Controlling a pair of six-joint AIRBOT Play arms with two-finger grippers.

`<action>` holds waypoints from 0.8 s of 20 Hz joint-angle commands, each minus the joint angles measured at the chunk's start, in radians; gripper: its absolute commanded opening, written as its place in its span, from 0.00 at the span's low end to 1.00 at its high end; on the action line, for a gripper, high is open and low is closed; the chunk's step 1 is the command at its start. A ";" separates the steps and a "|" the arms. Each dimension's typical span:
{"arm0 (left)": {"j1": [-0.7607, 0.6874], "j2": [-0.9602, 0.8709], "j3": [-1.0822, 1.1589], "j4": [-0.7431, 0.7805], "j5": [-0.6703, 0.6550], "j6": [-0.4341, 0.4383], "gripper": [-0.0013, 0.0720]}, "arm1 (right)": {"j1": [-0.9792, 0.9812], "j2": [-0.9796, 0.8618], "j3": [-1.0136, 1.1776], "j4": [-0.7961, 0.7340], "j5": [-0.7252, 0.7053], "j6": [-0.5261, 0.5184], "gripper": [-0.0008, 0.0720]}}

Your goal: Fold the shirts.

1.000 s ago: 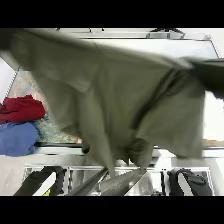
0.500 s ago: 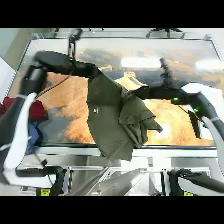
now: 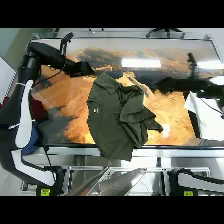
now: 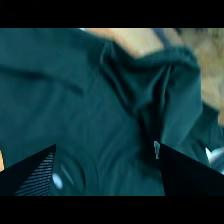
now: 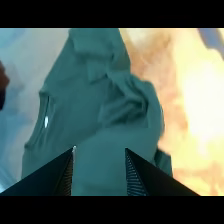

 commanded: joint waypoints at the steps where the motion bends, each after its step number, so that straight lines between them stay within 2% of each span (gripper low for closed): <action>1: 0.012 0.124 -0.266 -0.001 0.158 -0.042 0.95 | -0.145 0.088 -0.081 -0.109 0.250 0.015 0.52; 4: -0.065 0.298 -0.721 -0.002 0.051 -0.042 0.95 | -0.216 0.174 -0.220 -0.127 0.150 0.004 0.52; 8: -0.146 0.484 -1.171 -0.052 -0.116 -0.042 0.95 | -0.260 0.186 -0.308 -0.155 0.137 0.067 0.52; 11: -0.182 0.591 -1.337 -0.130 -0.256 -0.042 0.95 | -0.257 0.186 -0.325 -0.158 0.145 0.084 0.52; 16: -0.293 0.646 -1.427 -0.143 -0.542 -0.070 0.95 | -0.259 0.187 -0.325 -0.166 0.168 0.084 0.52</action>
